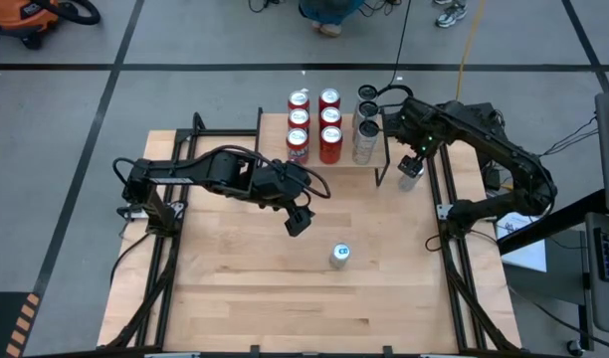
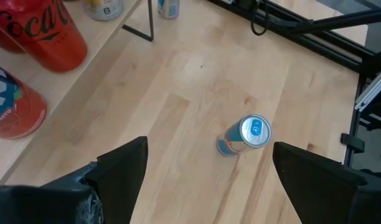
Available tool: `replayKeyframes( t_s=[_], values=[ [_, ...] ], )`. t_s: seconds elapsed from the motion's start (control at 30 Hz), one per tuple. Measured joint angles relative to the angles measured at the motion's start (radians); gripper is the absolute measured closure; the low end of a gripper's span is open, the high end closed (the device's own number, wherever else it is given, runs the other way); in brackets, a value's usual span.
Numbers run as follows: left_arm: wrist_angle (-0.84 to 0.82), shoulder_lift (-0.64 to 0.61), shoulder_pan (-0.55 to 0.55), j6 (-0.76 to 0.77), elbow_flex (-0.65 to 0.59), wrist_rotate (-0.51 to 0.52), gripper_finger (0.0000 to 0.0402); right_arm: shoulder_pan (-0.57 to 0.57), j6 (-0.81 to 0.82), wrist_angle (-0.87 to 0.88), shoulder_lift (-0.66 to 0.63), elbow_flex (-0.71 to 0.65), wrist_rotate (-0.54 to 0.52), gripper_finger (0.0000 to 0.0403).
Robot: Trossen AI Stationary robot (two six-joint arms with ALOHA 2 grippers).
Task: Place canned beverage on shelf
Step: Put the top right blue soda can on the shelf
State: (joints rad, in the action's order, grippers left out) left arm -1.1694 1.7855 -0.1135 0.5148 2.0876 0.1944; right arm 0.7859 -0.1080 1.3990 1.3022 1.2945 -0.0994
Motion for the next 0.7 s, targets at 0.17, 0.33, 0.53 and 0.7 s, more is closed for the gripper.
replayKeyframes(
  t_s=[0.17, 0.33, 0.53, 0.7],
  values=[
    [0.000, 0.000, 0.000, 0.000, 0.000, 0.006, 0.0054, 0.032, -0.022, -0.011, 0.000, -0.032, 0.046, 0.0103],
    [0.001, 0.000, 0.006, 0.000, 0.000, 0.020, 0.0054, 0.048, -0.032, -0.054, 0.000, -0.115, 0.052, 0.0103],
    [0.001, 0.000, 0.014, 0.002, 0.000, 0.023, 0.0054, 0.059, -0.020, -0.105, 0.000, -0.140, 0.051, 0.0103],
    [0.001, 0.000, 0.014, -0.003, 0.000, 0.023, 0.0054, 0.060, -0.011, -0.098, 0.006, -0.141, 0.052, 0.0103]
  ],
)
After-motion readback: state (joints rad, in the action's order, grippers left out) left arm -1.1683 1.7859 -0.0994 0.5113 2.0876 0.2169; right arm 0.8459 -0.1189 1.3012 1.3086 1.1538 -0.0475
